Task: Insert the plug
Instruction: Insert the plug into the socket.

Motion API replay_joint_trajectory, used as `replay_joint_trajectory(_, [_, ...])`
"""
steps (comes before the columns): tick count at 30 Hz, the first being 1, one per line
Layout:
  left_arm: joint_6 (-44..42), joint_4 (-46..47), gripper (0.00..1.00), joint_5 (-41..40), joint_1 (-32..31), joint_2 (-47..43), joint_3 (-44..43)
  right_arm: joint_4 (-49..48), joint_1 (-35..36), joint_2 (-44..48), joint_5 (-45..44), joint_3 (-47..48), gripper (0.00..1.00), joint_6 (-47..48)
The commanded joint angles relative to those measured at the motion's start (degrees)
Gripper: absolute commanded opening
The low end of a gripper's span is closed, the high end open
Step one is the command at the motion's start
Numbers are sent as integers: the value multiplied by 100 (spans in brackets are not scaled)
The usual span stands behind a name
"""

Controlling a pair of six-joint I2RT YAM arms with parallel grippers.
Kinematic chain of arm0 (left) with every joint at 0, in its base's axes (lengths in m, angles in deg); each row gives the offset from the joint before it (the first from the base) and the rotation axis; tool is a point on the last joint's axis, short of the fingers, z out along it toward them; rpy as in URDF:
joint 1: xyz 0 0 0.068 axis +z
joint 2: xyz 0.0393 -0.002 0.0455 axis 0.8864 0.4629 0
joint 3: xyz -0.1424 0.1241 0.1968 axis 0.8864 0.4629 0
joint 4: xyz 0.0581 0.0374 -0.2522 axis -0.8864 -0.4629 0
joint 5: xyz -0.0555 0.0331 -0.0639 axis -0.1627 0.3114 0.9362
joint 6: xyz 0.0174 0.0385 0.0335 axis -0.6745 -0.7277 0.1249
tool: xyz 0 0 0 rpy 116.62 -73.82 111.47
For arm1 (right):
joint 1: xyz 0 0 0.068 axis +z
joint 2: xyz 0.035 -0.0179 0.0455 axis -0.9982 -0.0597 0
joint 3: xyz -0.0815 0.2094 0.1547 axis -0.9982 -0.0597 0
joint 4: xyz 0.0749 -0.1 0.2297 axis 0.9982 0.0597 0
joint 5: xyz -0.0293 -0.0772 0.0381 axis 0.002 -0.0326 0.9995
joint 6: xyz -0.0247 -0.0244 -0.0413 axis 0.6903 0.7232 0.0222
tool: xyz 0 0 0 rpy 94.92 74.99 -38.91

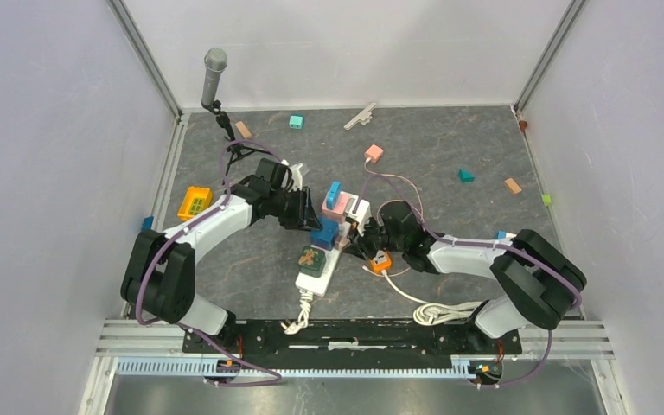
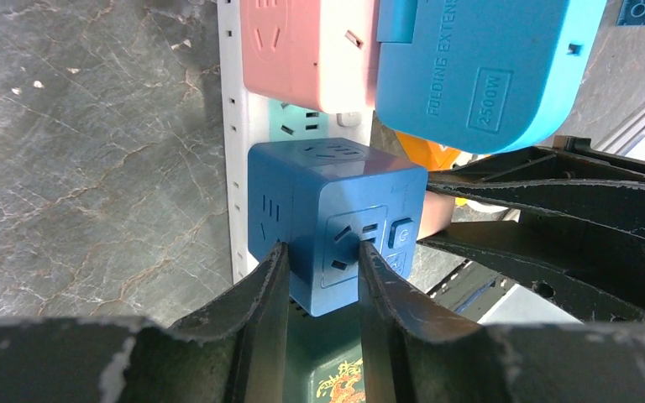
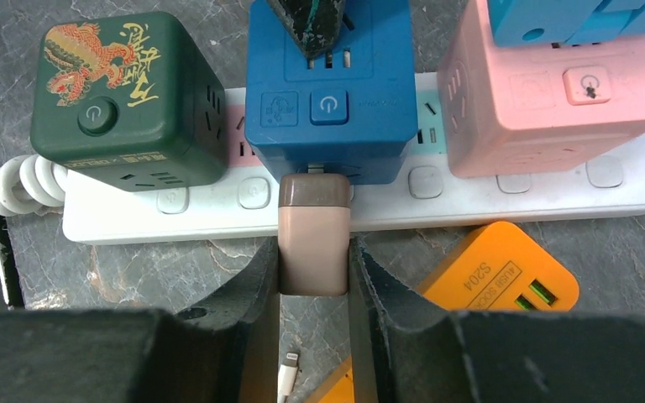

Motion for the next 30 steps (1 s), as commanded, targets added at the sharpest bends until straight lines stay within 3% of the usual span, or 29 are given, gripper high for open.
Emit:
replay_joint_trajectory(1, [-257, 34, 18, -138, -183, 402, 339, -590, 97, -328, 128, 566, 0, -51])
replay_joint_trajectory(11, [-230, 56, 15, -144, -232, 397, 394, 18, 106, -697, -195, 1222, 0, -384])
replay_joint_trajectory(30, [-289, 47, 9, -84, -259, 772, 412, 183, 281, -991, -578, 1844, 0, -354])
